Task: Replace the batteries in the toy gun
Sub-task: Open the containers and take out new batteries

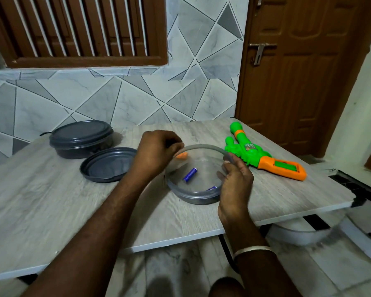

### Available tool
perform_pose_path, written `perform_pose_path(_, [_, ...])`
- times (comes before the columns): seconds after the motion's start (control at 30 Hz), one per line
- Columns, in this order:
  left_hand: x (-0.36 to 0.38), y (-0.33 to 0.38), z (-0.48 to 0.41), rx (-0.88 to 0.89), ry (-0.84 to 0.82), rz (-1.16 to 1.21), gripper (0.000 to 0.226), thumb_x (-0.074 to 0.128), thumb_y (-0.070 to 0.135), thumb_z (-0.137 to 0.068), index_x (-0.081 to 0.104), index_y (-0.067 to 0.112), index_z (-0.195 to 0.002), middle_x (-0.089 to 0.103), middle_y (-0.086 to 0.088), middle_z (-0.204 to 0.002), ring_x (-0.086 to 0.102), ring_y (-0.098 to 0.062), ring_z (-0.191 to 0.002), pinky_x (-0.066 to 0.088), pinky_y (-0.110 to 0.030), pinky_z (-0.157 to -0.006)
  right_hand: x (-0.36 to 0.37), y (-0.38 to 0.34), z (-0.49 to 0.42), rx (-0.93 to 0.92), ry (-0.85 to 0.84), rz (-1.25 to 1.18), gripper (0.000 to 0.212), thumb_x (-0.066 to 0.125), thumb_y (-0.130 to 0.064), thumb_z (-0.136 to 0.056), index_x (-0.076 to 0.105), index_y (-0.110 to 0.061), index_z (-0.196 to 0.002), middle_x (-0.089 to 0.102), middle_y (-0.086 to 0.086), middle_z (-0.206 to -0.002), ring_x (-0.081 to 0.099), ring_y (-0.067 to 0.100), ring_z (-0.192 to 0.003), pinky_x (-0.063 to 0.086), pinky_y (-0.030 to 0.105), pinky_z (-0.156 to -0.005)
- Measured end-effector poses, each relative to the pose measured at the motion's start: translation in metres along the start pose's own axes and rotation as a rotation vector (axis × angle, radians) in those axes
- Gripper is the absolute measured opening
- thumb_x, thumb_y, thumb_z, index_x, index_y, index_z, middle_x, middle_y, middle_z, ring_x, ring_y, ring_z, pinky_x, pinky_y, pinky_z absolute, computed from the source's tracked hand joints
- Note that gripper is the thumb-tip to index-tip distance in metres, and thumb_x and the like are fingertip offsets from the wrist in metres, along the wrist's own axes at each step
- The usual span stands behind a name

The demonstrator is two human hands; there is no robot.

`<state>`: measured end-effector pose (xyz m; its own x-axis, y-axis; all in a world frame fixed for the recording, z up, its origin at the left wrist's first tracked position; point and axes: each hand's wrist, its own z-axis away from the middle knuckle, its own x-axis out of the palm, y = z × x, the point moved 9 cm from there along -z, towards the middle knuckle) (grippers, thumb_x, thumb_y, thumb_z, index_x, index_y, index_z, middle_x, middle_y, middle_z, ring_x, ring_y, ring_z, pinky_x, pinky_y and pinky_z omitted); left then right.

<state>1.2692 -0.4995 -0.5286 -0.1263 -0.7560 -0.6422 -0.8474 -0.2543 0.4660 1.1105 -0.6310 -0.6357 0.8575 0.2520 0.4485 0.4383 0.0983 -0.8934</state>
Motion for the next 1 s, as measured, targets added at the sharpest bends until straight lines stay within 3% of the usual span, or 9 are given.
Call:
perform_pose_path(0.13, [-0.009,-0.082,0.000,-0.271,-0.011,-0.298,0.022,0.076,0.024,-0.085,0.077,0.007,-0.100,0.075,-0.014,-0.101,0.069,-0.032,-0.097,0.055,-0.037,-0.086,0.001,0.001,0.001,0.002,-0.013,-0.003,0.038,0.051,-0.006,-0.097,0.059,-0.015,-0.133,0.062,-0.001,-0.131,0.059,0.013,-0.117,0.050,0.035,-0.101])
perform_pose_path(0.27, [0.002,-0.130,0.018,-0.479,-0.151,-0.388,0.023,0.073,0.027,-0.084,0.074,0.008,-0.097,0.072,-0.015,-0.093,0.067,-0.034,-0.091,0.057,-0.045,-0.085,0.002,0.002,0.000,-0.001,-0.020,0.003,0.038,0.051,-0.007,-0.097,0.060,-0.016,-0.133,0.062,-0.002,-0.132,0.059,0.014,-0.119,0.050,0.037,-0.101])
perform_pose_path(0.43, [0.005,-0.137,0.014,-0.478,-0.119,-0.421,0.020,0.056,0.008,-0.088,0.072,0.006,-0.101,0.071,-0.018,-0.094,0.068,-0.037,-0.089,0.058,-0.047,-0.084,0.002,0.001,0.001,-0.008,-0.034,-0.002,0.038,0.051,-0.007,-0.097,0.059,-0.015,-0.133,0.062,-0.001,-0.131,0.059,0.012,-0.117,0.051,0.036,-0.101])
perform_pose_path(0.57, [0.001,-0.125,0.013,-0.409,-0.088,-0.435,0.015,0.059,0.011,-0.088,0.070,0.004,-0.094,0.070,-0.018,-0.090,0.068,-0.038,-0.087,0.056,-0.040,-0.075,0.001,0.001,0.000,-0.015,-0.034,0.007,0.038,0.052,-0.008,-0.096,0.060,-0.016,-0.132,0.062,-0.002,-0.131,0.059,0.013,-0.118,0.050,0.038,-0.101])
perform_pose_path(0.63, [-0.010,-0.104,0.009,-0.318,0.017,-0.442,0.014,0.065,0.016,-0.086,0.069,0.005,-0.091,0.067,-0.018,-0.087,0.067,-0.038,-0.085,0.051,-0.038,-0.071,0.001,0.002,0.000,-0.015,-0.034,0.013,0.038,0.052,-0.008,-0.096,0.060,-0.016,-0.133,0.062,-0.002,-0.131,0.058,0.012,-0.118,0.050,0.038,-0.102])
perform_pose_path(0.7, [-0.034,-0.074,0.007,-0.218,0.233,-0.422,0.018,0.065,0.020,-0.085,0.068,0.004,-0.092,0.064,-0.020,-0.089,0.063,-0.039,-0.085,0.049,-0.041,-0.071,0.002,0.003,-0.001,-0.014,-0.036,0.018,0.038,0.052,-0.008,-0.096,0.060,-0.016,-0.133,0.062,-0.002,-0.132,0.058,0.012,-0.119,0.050,0.039,-0.103])
perform_pose_path(0.77, [-0.053,-0.044,0.010,-0.083,0.436,-0.319,0.020,0.058,0.022,-0.091,0.065,0.004,-0.096,0.060,-0.019,-0.093,0.058,-0.036,-0.087,0.044,-0.042,-0.073,0.002,0.004,-0.002,-0.013,-0.037,0.019,0.038,0.053,-0.008,-0.095,0.060,-0.016,-0.132,0.062,-0.002,-0.132,0.058,0.013,-0.119,0.049,0.040,-0.103])
perform_pose_path(0.87, [-0.066,-0.028,0.019,0.023,0.590,0.041,0.020,0.051,0.022,-0.101,0.062,0.006,-0.106,0.060,-0.005,-0.095,0.054,-0.016,-0.085,0.041,-0.031,-0.072,0.003,0.005,-0.003,-0.011,-0.040,0.020,0.038,0.053,-0.009,-0.095,0.060,-0.016,-0.132,0.061,-0.001,-0.133,0.058,0.015,-0.119,0.049,0.040,-0.103])
perform_pose_path(1.0, [-0.069,-0.065,0.022,-0.212,0.768,0.622,0.017,0.048,0.017,-0.097,0.064,0.012,-0.098,0.059,0.007,-0.085,0.052,-0.004,-0.080,0.043,-0.024,-0.075,0.002,0.007,-0.004,-0.017,-0.033,0.011,0.037,0.053,-0.009,-0.095,0.062,-0.015,-0.130,0.062,-0.001,-0.131,0.059,0.015,-0.119,0.049,0.042,-0.103])
